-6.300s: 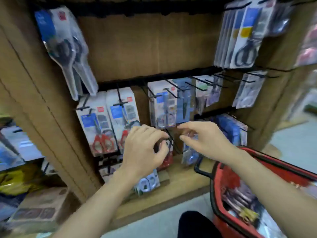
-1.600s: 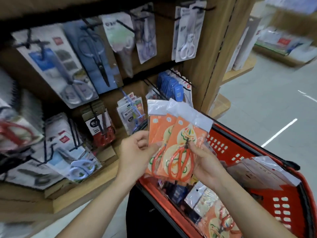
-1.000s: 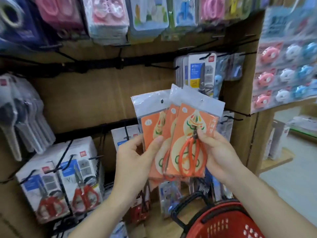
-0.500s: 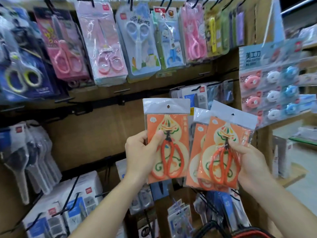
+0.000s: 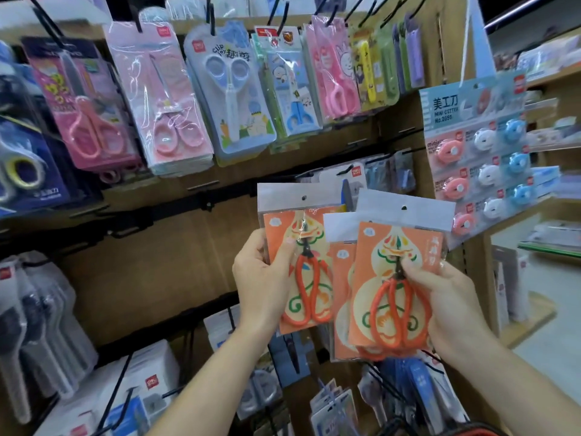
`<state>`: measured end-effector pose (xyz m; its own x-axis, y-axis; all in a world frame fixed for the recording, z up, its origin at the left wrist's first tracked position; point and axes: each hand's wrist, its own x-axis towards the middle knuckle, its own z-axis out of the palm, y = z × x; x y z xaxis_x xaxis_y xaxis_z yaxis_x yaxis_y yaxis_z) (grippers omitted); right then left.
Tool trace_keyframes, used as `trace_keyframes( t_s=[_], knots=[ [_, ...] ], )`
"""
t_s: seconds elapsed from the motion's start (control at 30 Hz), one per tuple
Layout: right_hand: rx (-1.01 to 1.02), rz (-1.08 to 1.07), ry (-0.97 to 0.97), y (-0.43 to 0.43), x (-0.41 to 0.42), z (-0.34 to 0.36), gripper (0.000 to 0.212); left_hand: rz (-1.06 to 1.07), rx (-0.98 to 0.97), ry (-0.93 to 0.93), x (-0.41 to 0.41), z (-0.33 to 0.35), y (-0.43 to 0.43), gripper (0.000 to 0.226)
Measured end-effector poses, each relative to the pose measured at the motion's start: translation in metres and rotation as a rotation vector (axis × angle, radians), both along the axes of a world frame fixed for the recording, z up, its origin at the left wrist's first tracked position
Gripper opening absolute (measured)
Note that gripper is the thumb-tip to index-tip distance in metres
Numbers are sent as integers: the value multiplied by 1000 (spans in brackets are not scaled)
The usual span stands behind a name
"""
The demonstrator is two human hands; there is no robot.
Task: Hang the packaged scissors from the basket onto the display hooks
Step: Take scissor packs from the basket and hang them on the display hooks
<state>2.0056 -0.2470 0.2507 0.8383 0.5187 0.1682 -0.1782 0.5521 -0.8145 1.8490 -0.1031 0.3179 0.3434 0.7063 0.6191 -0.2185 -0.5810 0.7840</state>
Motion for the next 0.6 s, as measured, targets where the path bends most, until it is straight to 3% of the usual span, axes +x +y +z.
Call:
trace_keyframes(
  t_s=[0.13,0.3,0.47,0.6],
  knots=[
    [-12,21,-70,7,-4,9,13,-8,58,2,-1,6,4,8],
    [-64,208,-86,17,-6,15,19,-76,-7,-6,0,15,6,10],
    [-129,237,-118,18,-7,11,17,-171,-47,104,-2,19,7,14],
    [-133,226,-132,18,-5,12,17,-169,-53,117,-1,27,15,46]
  ],
)
